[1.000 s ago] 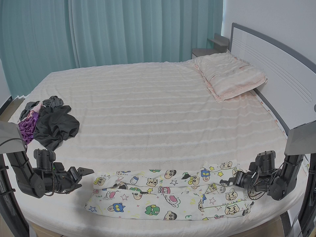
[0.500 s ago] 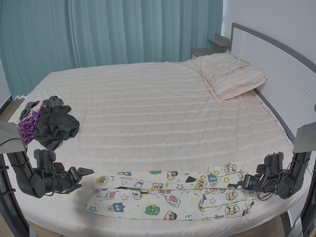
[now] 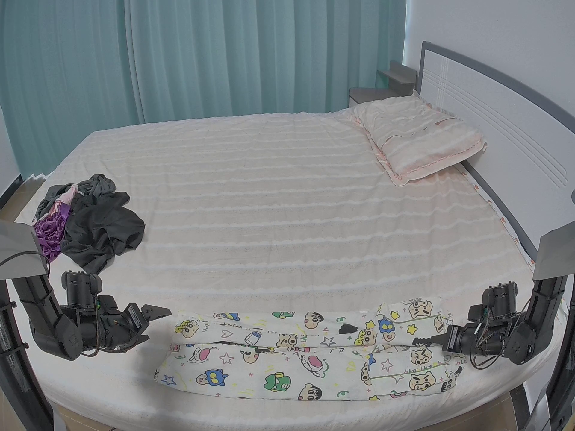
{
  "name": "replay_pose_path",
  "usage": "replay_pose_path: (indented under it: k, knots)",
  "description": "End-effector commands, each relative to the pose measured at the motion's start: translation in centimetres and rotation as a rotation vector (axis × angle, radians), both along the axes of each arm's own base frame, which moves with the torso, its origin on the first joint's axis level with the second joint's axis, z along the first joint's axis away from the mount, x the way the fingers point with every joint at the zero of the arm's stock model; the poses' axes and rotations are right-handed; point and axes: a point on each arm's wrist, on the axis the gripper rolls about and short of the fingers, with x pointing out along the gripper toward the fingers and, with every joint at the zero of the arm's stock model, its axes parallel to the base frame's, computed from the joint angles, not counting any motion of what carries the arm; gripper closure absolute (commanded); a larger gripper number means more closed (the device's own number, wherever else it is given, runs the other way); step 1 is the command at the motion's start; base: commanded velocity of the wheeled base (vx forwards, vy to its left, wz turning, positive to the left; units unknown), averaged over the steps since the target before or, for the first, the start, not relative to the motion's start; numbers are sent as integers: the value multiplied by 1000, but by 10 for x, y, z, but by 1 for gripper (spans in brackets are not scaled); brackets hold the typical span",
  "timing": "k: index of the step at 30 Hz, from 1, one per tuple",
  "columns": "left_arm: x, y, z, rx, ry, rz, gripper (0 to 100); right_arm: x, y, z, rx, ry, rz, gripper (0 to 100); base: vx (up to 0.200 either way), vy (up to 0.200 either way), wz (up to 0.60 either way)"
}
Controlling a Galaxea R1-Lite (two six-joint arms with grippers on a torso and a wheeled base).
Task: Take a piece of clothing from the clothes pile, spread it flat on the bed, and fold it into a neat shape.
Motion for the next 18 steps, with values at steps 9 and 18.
replay_pose_path:
  k: [9,18]
  knots:
    - [0,0,-1,0,1,-2,0,-3,-7,40,-22,-160,-14,0,0,0,0]
    - [0,0,-1,0,1,-2,0,20,36,59,166,-238,4,0,0,0,0]
